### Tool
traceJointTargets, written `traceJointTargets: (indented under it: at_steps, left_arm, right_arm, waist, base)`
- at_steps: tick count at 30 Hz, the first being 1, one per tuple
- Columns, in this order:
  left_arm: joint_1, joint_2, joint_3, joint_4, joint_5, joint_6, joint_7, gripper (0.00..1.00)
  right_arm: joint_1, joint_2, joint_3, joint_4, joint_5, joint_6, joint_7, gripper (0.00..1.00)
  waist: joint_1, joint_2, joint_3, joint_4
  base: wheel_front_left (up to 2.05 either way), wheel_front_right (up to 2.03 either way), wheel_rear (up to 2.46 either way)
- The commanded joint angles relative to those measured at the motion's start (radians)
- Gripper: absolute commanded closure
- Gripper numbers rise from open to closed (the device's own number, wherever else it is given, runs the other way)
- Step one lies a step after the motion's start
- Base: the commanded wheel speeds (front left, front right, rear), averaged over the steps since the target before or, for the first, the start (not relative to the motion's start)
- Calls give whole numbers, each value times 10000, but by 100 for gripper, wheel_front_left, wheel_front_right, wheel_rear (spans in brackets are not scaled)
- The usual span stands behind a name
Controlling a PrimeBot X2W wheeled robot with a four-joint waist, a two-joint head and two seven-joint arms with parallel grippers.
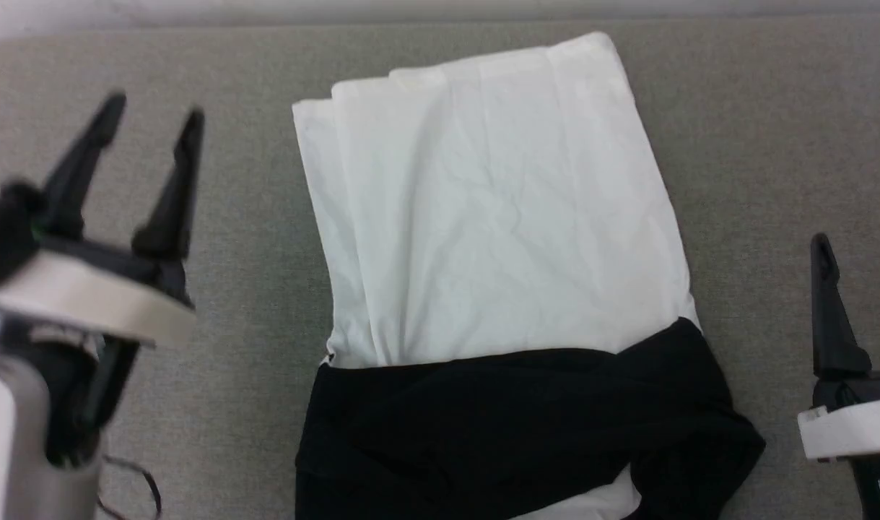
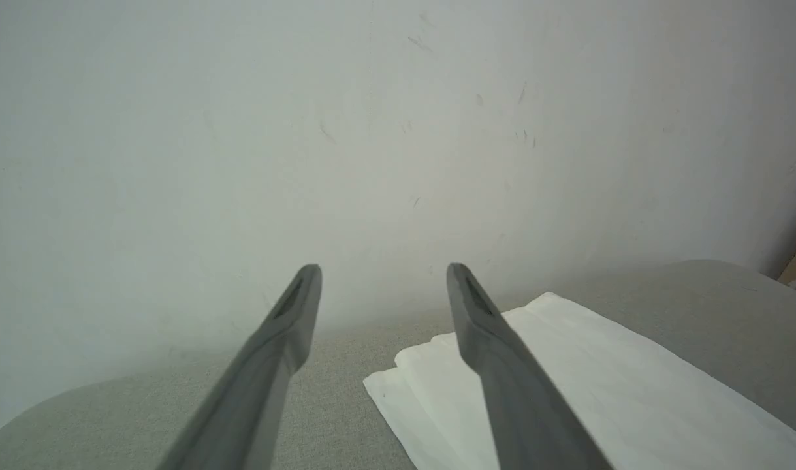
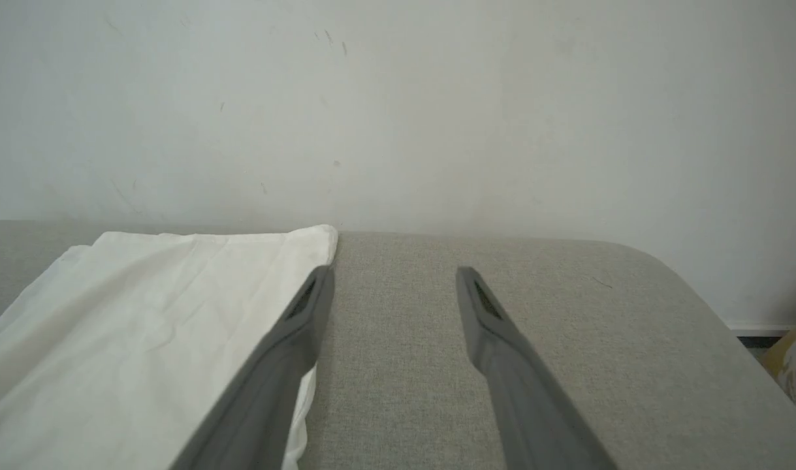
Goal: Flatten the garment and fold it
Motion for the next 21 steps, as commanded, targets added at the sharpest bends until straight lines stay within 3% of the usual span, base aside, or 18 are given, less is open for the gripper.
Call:
traceJointTargets:
  at_steps: [1,10,15,21]
  left_arm:
    - [-972,246,-136,400,-187,-183,564,0]
    - [-4880,1119,-1139,3233,-1107,-774,3521,0]
    - [-5693,1432,-1540,4359,-1535,-869,4726,0]
    - [-6065,1597,-1679,4923,-1804,-899,5291,0]
  right_arm:
    - [-277,27,100,-57,-69,-7,-36,0]
    - [-1063,27,465,82,-129,-7,-151,0]
    - [-1246,27,463,220,-63,-7,-266,0]
    - [-1327,27,446,293,37,-7,-368,0]
  waist:
    - [-2,0,904,-30]
    - [-2,0,2164,-453]
    - [-2,0,2601,-778]
    - [-2,0,2973,-1092]
  base:
    - [0,0,0]
    - [0,0,0]
    - [0,0,0]
    - [0,0,0]
